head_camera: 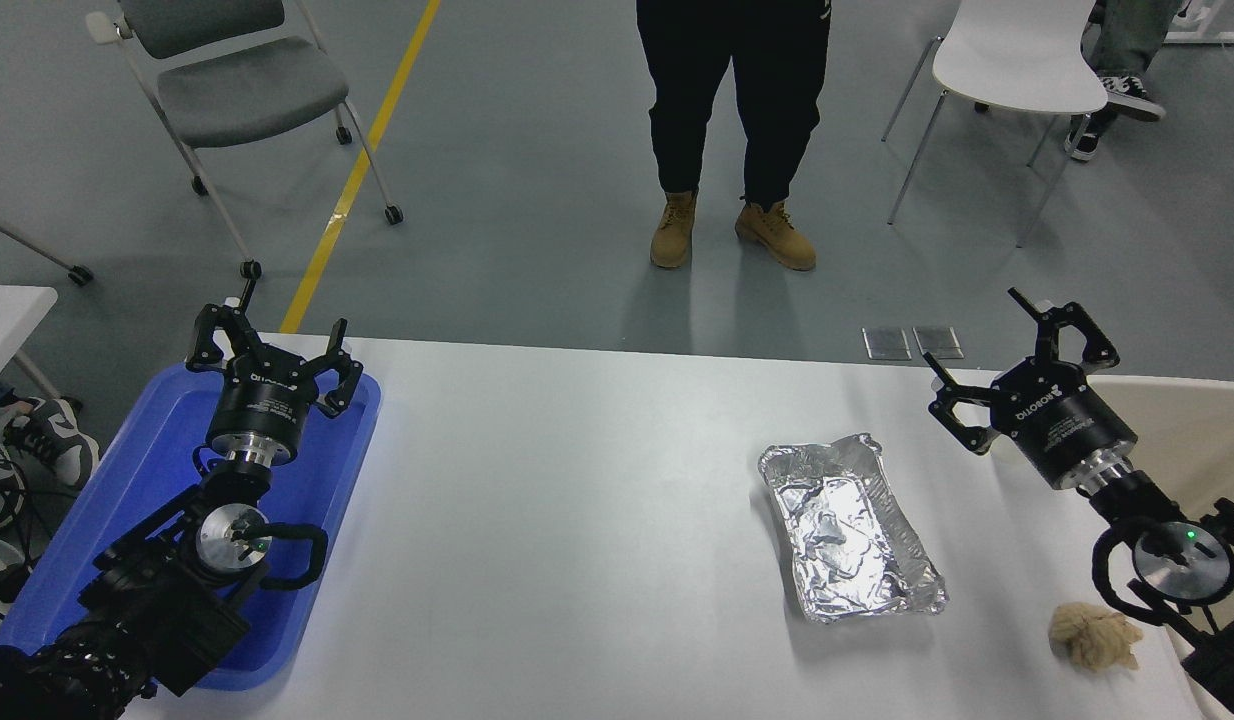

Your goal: Pick up paper cup place in dustbin

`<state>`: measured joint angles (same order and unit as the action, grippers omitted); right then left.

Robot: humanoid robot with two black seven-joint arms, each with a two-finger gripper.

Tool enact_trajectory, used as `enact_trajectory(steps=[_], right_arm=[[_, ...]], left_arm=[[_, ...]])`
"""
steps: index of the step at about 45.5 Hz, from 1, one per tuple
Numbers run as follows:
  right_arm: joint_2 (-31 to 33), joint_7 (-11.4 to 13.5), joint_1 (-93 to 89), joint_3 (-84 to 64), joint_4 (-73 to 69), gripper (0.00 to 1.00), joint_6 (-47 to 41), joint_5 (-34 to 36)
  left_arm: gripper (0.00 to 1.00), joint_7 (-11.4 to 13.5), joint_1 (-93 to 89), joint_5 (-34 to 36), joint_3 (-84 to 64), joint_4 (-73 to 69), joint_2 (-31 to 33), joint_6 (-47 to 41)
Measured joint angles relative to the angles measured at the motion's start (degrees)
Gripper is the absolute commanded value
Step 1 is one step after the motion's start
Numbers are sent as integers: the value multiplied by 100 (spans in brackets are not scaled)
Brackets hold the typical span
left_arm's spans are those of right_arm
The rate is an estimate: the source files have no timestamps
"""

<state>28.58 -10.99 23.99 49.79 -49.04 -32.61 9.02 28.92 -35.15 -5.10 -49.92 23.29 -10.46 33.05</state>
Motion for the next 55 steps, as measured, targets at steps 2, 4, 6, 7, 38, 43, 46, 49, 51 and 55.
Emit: enact_trajectory(steps=[2,4,6,7,38,43,46,49,51,55], right_arm=[[-47,0,13,-8,17,100,0,-4],[-82,0,20,-9,34,100,0,-7],[-117,1,29,-17,48,100,0,-12],[-133,2,31,-20,55,100,0,-15],[-459,104,365,-151,-45,100,222,-1130],[-274,215,592,-376,-172,100,263,-1439],[-131,305,738,-588,-294,100,289,-1646],[34,400,918,-856,-431,100,331,-1863],[136,449,1034,-1027,-507,100,358,-1977],[419,538,1361,-1497,-676,100,421,-2192]], left_arm=[[100,0,0,1,0,0,1,0],[100,-1,-1,0,-1,0,0,0],[100,-2,-1,1,-2,0,1,0],[100,-3,-1,0,-3,0,1,0],[100,2,-1,1,0,0,-3,0],[100,2,-1,0,0,0,-4,0],[100,1,-1,1,0,0,-4,0],[100,1,-1,1,0,1,-4,0],[100,1,-1,1,0,1,-5,0],[100,1,-1,-1,0,1,-6,0]])
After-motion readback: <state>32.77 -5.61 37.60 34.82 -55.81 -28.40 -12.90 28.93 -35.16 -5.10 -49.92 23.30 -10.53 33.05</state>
